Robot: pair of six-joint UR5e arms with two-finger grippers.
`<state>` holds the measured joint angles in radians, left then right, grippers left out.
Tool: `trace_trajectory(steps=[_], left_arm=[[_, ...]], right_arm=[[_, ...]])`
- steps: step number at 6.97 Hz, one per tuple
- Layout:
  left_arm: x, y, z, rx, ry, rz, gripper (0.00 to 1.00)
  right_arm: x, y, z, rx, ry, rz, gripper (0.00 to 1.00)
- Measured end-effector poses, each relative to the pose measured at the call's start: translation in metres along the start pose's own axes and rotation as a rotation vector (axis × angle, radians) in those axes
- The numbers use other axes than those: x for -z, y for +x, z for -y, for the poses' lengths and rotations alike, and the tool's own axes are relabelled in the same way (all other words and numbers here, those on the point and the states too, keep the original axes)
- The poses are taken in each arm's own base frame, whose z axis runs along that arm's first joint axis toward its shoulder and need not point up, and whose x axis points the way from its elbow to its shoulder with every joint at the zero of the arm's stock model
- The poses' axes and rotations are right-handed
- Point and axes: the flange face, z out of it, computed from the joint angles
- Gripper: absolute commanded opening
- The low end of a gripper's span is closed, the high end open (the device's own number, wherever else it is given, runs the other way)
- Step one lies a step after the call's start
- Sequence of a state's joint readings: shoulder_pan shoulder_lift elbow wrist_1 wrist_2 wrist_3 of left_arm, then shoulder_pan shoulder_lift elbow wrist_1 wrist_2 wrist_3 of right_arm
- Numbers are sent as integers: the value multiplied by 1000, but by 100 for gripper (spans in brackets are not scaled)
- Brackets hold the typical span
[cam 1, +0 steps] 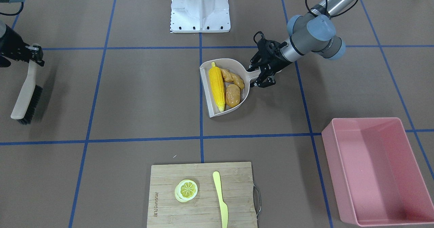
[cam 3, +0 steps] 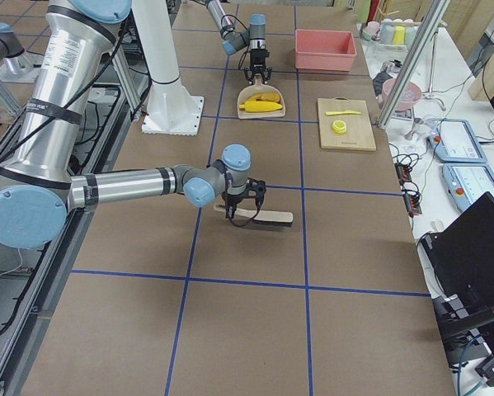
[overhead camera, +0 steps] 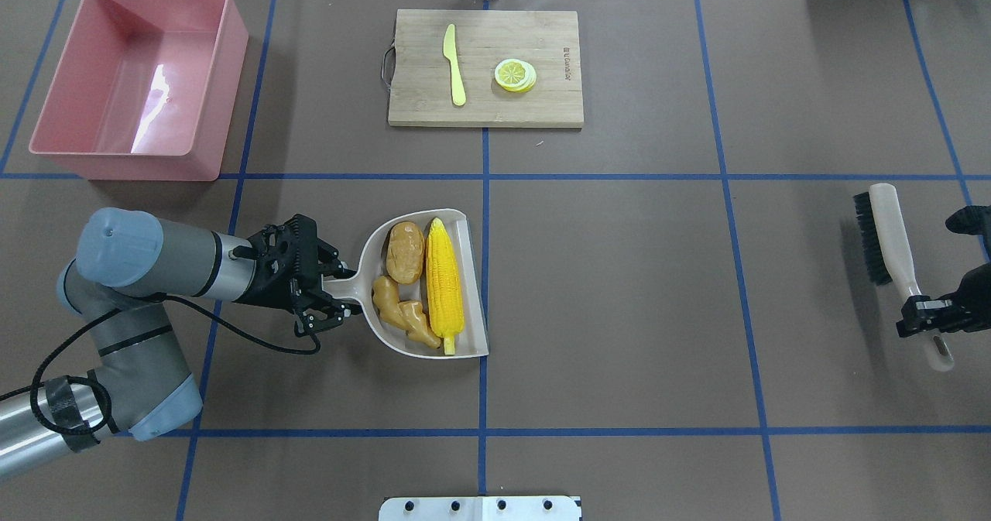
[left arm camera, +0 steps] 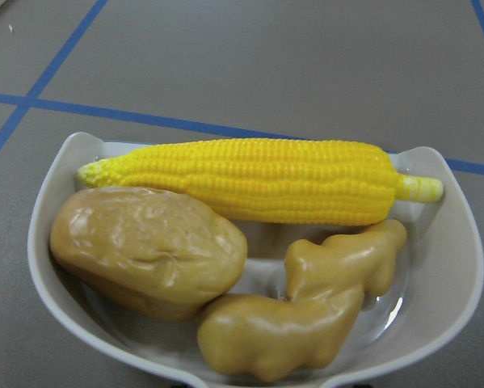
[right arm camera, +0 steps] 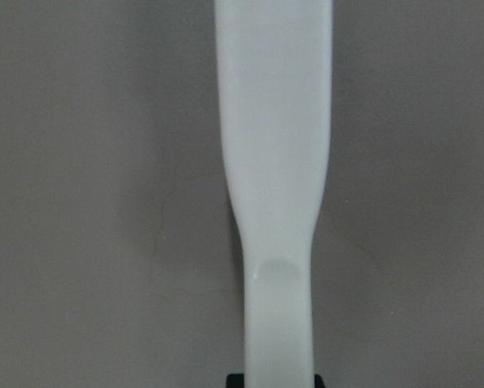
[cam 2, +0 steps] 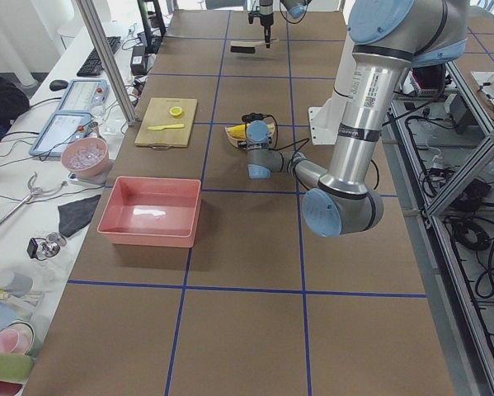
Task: Sweep and dump trash into bin
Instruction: 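Carry the brush back and set it down with the right gripper, then lift the loaded dustpan with the left gripper over the pink bin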
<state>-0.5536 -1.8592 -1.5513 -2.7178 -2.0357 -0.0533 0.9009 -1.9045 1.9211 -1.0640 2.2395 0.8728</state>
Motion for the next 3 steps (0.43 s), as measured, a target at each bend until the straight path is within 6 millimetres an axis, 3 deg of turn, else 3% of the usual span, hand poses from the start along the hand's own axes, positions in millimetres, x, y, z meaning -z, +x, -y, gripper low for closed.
trace_trajectory(steps=[1, 3], left_arm=[[1, 0, 2, -2, 5, 5, 0], [10, -1, 8, -10, 26, 60, 0]], right_arm=[[-4, 8, -3, 3, 1, 4, 0], [-6, 12, -5, 24, -15, 17, 0]])
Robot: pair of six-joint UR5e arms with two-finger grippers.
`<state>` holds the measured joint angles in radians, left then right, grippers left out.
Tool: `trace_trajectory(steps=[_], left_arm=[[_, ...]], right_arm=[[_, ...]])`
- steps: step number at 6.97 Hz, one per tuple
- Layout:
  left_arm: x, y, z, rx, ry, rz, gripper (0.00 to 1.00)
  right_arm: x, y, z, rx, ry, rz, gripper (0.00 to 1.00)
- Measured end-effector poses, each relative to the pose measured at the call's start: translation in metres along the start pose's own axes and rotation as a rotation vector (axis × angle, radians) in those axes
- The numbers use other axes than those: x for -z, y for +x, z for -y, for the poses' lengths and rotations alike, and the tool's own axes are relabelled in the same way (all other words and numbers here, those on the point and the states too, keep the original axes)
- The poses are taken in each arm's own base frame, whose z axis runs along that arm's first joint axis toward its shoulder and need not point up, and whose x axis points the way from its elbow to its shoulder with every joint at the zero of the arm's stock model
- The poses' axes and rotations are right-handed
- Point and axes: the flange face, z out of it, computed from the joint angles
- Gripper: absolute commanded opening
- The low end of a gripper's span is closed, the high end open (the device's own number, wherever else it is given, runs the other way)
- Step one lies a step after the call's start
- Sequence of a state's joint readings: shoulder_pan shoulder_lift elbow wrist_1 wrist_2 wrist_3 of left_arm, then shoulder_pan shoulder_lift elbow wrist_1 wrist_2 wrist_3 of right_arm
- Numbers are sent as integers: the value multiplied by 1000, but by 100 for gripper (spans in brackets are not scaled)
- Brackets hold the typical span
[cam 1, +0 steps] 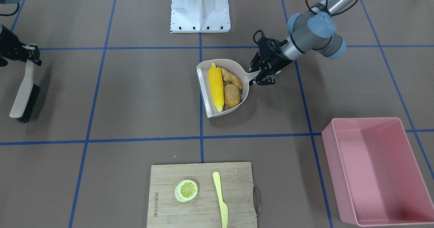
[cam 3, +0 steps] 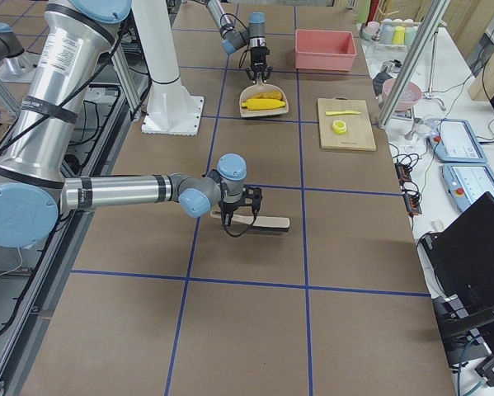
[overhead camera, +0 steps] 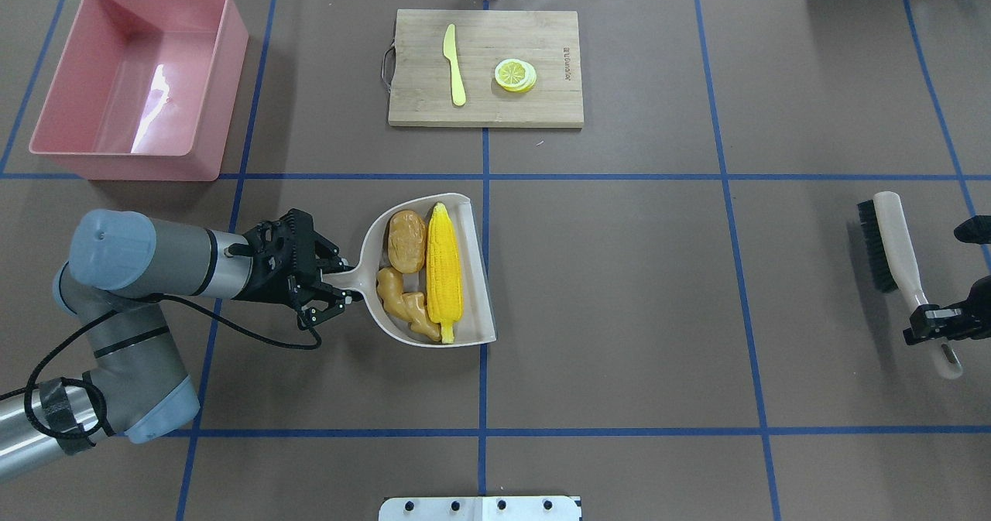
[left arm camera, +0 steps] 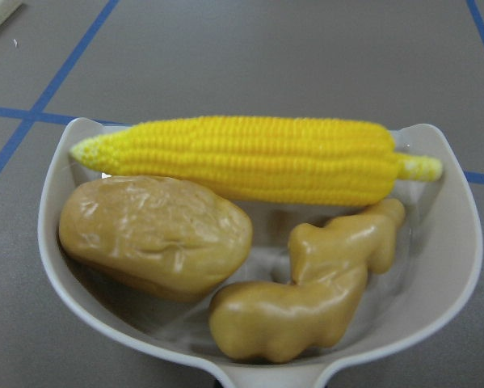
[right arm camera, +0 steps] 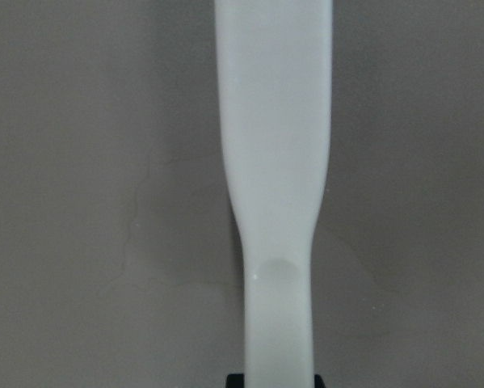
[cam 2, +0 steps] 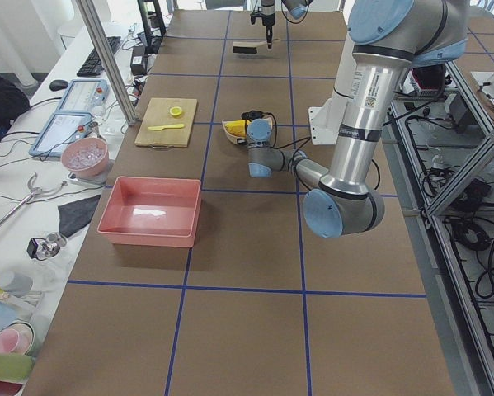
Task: Sweep and dump trash into bin
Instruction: 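Lift the loaded dustpan with the left gripper over the pink bin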
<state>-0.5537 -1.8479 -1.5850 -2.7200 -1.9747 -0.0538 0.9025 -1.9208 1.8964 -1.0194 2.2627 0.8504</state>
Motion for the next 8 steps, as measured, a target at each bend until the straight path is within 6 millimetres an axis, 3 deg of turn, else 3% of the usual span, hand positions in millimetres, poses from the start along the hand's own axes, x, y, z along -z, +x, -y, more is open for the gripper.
trace_trajectory(steps=[3, 6, 7, 8], left_arm=[[19, -2, 27, -17, 59, 50, 0], [57, -44, 46, 13, 114, 158, 0], [70, -61, 49, 129, 148, 242, 0], [82, -80, 52, 295, 207, 362, 0]], right_arm=[[-5, 6, -4, 18, -31, 7, 0], [-9, 12, -4, 15, -38, -3, 0], [-10, 13, -4, 14, -39, -5, 44], [-11, 13, -4, 13, -40, -6, 61]])
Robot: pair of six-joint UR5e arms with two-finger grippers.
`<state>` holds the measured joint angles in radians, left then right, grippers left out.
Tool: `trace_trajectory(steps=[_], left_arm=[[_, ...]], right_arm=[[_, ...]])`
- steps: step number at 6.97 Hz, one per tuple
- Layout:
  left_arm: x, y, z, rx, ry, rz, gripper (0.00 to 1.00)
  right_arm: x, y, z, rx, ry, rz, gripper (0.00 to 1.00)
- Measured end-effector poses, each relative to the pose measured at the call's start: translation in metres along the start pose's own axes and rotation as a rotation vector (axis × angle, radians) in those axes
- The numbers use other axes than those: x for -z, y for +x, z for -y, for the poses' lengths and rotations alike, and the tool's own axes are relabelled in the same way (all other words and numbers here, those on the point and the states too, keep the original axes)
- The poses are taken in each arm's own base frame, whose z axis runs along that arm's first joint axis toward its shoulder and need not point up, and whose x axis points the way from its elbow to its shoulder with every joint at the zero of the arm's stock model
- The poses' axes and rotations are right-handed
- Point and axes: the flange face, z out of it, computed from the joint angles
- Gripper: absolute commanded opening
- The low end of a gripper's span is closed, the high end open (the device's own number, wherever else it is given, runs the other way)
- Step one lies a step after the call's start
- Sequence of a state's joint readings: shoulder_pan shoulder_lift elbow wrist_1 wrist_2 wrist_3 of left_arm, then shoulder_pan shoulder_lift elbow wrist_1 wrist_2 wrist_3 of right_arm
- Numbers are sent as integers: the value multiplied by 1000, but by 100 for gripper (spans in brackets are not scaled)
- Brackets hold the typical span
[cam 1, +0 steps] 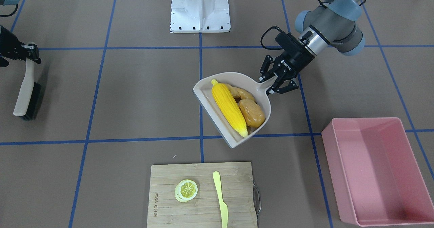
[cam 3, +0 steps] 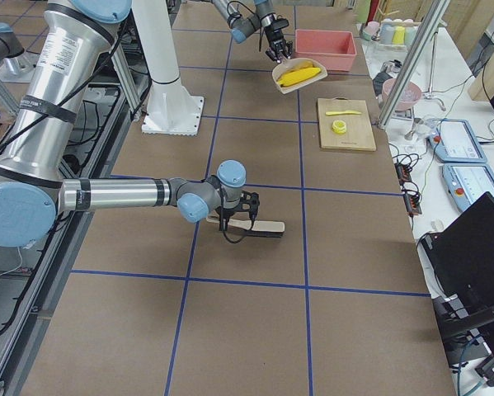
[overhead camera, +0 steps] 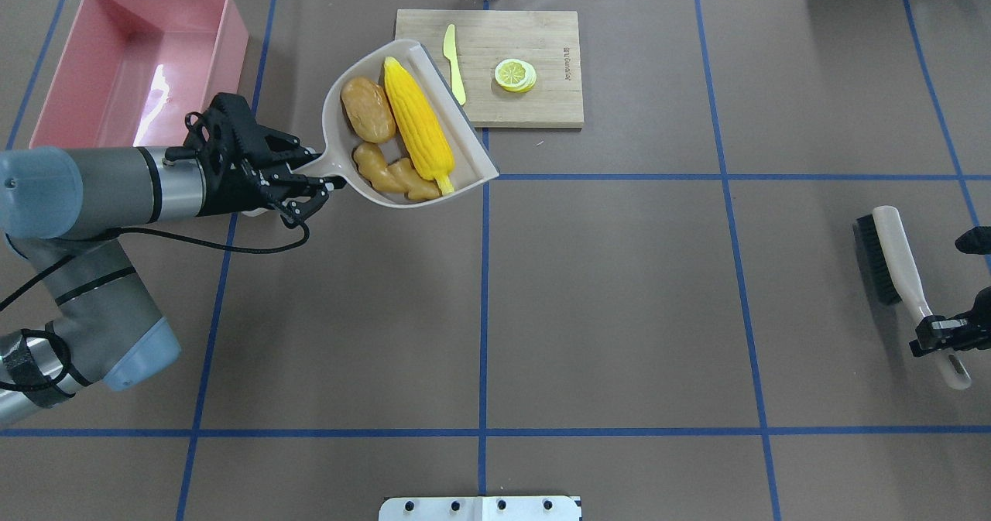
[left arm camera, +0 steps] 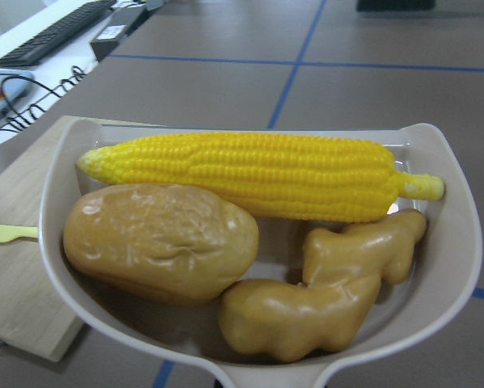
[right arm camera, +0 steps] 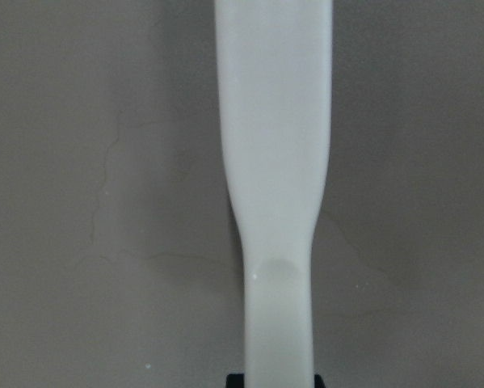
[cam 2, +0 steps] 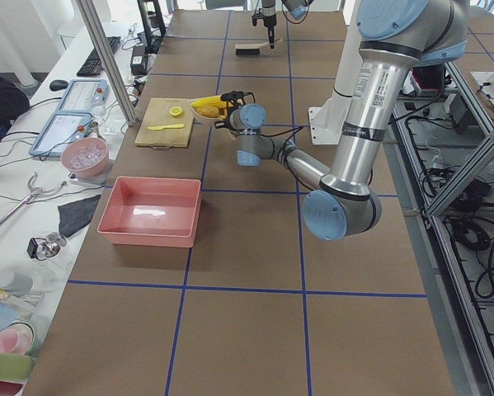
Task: Sweep and dump trash into bin
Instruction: 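Lift the loaded dustpan with the left gripper over the pink bin, then tilt the dustpan with the left gripper to dump the food into the bin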
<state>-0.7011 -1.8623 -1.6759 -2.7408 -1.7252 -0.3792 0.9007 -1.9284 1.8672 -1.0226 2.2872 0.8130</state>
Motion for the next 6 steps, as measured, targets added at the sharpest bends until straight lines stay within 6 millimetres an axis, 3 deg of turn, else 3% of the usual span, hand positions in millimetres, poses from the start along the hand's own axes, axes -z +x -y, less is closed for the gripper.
trace_trajectory(steps=[2, 4, 6], left_arm=[[14, -34, 13, 298, 108, 181, 0], [32, -66, 4, 661, 161, 239, 0], [69, -115, -9, 858, 133, 252, 0]], right_arm=[[-1, 0, 0, -1, -2, -1, 100], [0, 0, 1, -3, -2, 3, 100], [15, 5, 5, -29, 18, 27, 100]])
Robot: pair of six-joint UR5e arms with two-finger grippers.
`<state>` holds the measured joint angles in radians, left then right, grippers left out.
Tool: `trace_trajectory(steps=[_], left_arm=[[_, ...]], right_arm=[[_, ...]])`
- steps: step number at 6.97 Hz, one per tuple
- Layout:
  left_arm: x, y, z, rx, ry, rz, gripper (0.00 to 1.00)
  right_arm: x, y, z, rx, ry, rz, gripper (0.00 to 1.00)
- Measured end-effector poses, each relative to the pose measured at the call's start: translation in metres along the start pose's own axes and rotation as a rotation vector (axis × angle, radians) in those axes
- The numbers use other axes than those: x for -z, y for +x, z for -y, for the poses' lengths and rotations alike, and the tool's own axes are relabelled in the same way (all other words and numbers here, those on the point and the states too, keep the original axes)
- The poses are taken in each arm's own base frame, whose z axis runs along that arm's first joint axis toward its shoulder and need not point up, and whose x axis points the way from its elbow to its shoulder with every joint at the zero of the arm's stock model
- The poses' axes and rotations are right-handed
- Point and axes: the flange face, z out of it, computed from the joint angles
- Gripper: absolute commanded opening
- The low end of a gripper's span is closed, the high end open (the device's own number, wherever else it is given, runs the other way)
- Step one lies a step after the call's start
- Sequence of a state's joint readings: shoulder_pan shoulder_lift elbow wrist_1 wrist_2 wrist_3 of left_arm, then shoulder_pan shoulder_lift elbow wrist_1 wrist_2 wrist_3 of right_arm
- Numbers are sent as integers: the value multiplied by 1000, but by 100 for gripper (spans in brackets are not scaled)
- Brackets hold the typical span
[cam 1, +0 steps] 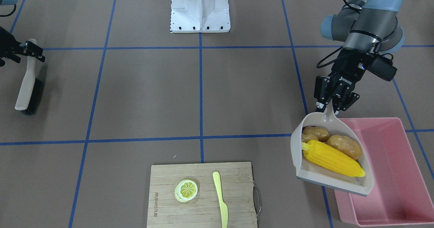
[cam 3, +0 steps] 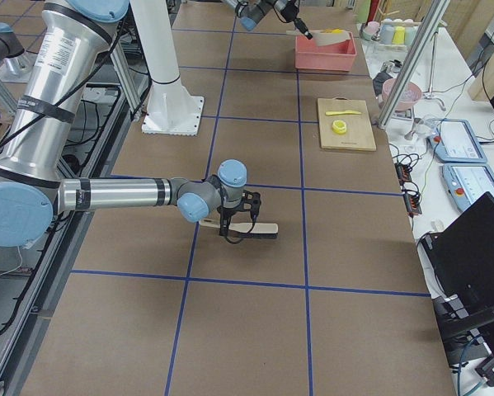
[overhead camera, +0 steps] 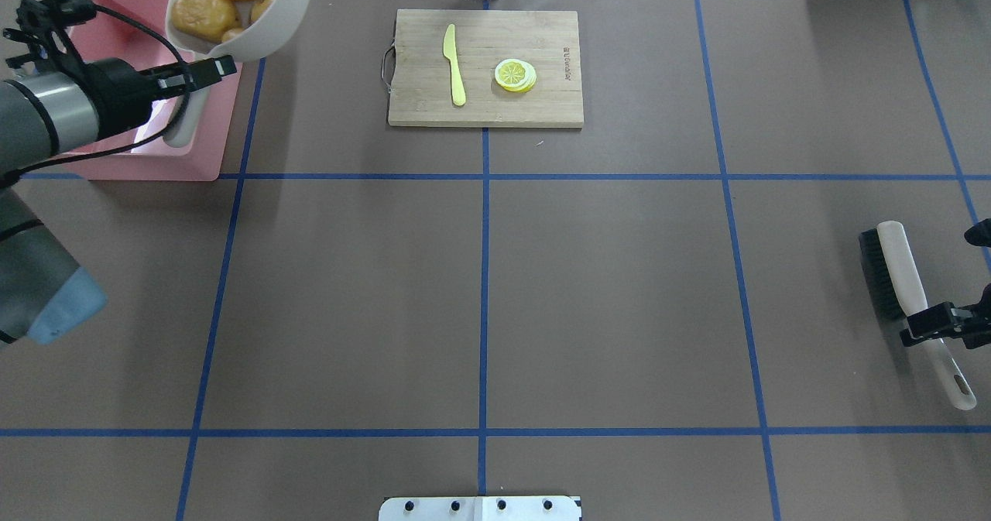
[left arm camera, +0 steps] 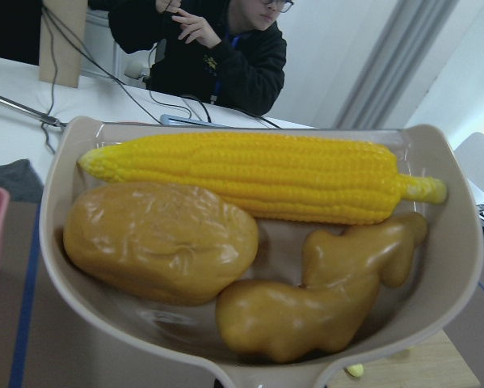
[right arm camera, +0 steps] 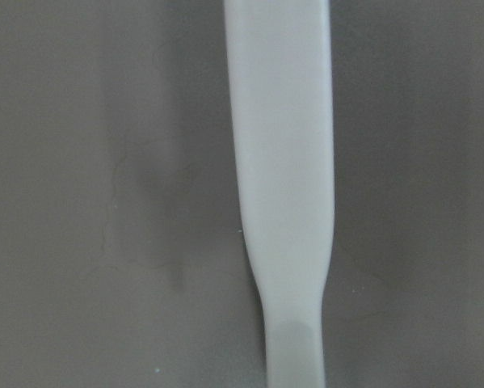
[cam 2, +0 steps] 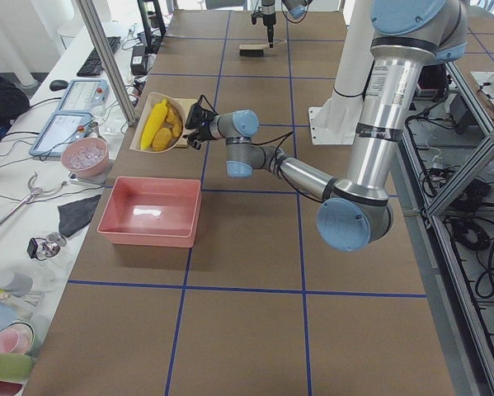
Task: Sweep and dump trash into bin
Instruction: 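Tilt the dustpan with the left gripper to dump the food into the bin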
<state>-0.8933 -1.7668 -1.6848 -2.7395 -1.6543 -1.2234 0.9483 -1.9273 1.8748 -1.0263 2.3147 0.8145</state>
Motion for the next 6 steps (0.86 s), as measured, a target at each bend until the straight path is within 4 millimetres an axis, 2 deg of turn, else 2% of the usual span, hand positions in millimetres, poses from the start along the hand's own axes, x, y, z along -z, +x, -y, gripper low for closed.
trace_trajectory(steps=[1, 2, 3, 6], left_arm=[[17, -27, 20, 80, -42, 17, 0], [35, -51, 33, 170, -93, 26, 0], [52, -66, 40, 287, -144, 20, 0], [80, -75, 50, 680, -276, 13, 0]], right_arm=[[13, 10, 2, -32, 20, 15, 100], [29, 28, 1, -71, 48, 21, 100], [42, 53, -3, -89, 78, 13, 100], [95, 137, -4, -42, 133, -63, 100]])
